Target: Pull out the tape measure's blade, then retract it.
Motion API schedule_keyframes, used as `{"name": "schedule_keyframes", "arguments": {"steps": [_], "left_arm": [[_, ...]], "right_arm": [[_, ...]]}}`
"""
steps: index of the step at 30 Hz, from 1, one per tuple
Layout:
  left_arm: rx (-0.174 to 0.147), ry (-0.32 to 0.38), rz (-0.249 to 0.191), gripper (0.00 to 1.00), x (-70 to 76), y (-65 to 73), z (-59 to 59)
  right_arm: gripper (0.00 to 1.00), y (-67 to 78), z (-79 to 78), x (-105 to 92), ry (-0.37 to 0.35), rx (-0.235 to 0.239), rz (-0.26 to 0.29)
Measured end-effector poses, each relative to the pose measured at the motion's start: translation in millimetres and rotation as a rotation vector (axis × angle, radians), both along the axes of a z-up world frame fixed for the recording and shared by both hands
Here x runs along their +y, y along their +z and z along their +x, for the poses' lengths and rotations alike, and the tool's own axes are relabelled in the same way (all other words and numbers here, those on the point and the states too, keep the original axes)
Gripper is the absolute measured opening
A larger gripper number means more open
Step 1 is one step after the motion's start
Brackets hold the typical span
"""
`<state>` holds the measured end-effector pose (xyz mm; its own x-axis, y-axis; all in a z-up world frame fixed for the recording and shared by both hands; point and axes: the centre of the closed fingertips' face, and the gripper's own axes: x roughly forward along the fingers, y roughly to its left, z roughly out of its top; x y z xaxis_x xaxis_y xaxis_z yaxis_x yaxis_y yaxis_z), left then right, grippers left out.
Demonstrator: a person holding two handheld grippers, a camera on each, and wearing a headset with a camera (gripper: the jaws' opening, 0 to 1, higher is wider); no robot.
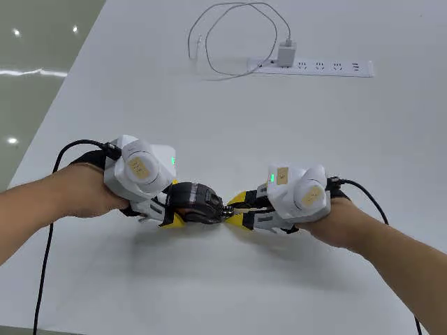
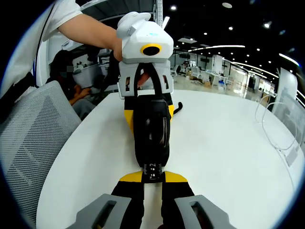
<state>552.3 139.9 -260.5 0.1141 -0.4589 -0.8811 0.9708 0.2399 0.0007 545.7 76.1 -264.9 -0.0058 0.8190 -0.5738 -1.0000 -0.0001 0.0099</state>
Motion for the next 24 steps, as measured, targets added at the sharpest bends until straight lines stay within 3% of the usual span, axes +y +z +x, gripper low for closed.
{"name": "schedule_keyframes", "arguments": {"steps": [24], "left_arm": [[0.002,-0.006,0.012,0.29,0.2,0.3,-1.7]], "right_arm": [[0.09,0.7,-0.6,-23.4,-0.023,0.0,-0.023]]}}
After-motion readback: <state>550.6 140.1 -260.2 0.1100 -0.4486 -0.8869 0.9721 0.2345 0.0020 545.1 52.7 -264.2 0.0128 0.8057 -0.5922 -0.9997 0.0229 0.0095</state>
